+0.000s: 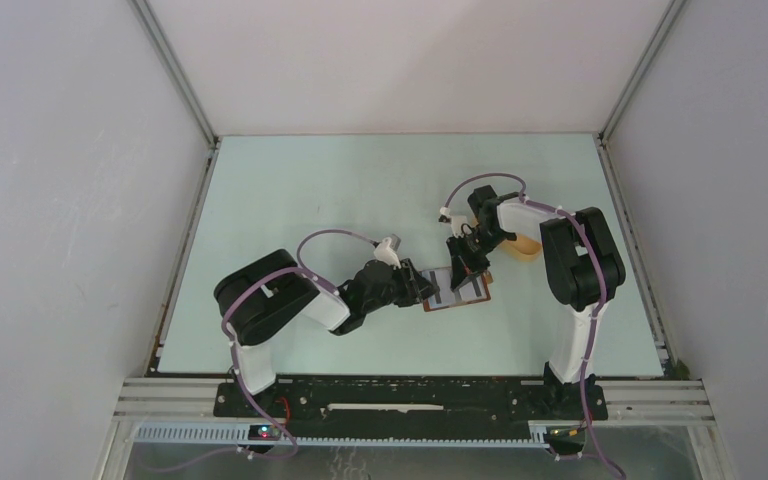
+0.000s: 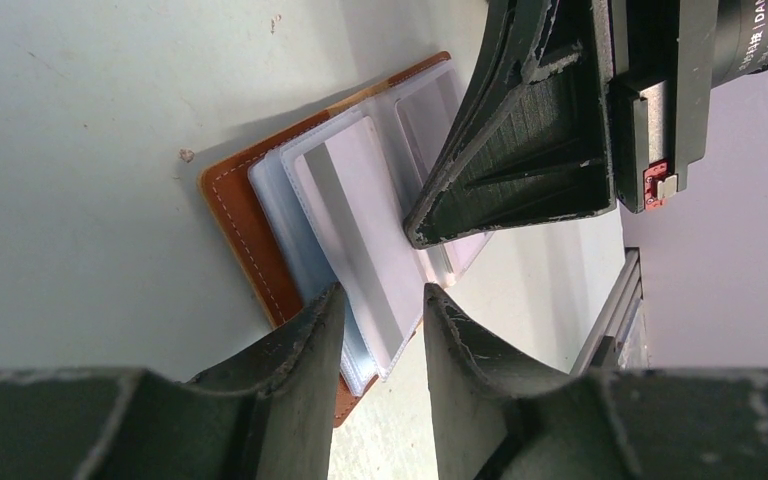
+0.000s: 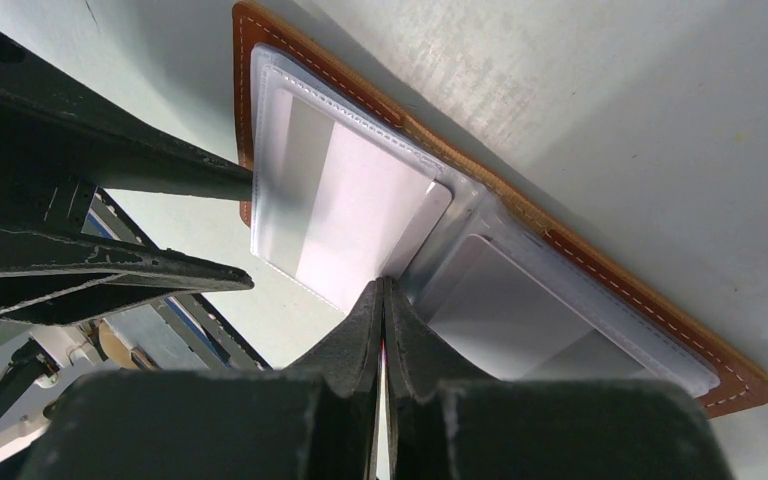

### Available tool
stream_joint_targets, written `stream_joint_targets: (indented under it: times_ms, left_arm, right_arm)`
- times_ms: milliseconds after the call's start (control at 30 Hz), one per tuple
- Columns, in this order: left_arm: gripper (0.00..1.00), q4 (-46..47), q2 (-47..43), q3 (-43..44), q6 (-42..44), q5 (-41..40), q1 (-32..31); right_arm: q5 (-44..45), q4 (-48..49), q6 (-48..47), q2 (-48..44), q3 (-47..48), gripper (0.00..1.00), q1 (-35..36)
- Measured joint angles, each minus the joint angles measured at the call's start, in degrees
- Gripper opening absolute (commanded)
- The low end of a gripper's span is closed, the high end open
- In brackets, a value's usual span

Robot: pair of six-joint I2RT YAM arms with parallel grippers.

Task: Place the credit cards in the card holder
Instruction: Insert the credit card into the card holder.

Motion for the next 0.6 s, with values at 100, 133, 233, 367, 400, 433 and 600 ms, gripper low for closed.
stream_joint_targets:
  times_ms: [100,133,233,367,400,433,600]
  left_arm:
    - [0.41,-0.04,0.0,0.0,-0.13,-0.02,0.0]
    - [0.41,-0.07,0.0,0.0,-0.15,-0.02,0.0]
    - [0.41,-0.59,0.0,0.37,-0.5,0.09,0.0]
    - [0.4,-1.97,0.02,1.53,-0.52,0.59,0.0]
    - [0.39,-2.16,0.04,1.7,-0.52,0.81,-0.02]
    - [0.39,-2.27,0.04,1.81,-0.55,0.96,0.0]
    - [0.37,-2.69,0.07,2.03,-0.55,1.25,0.0]
  right_arm:
    - [0.02,-0.11,0.0,0.02,0.07,0.08,0.0]
    - [0.02,-0.11,0.0,0.04,0.07,0.08,0.0]
    - [0.02,-0.13,0.0,0.11,0.07,0.08,0.0]
    - [0.0,-0.15,-0.02,0.11,0.09,0.1,0.0]
    - [-0.02,-0.15,-0.02,0.11,0.09,0.12,0.0]
    - [-0.04,-0.17,-0.02,0.11,0.09,0.15,0.0]
    - [-0.76,-0.72,-0.28,0.11,0.72,0.27,0.0]
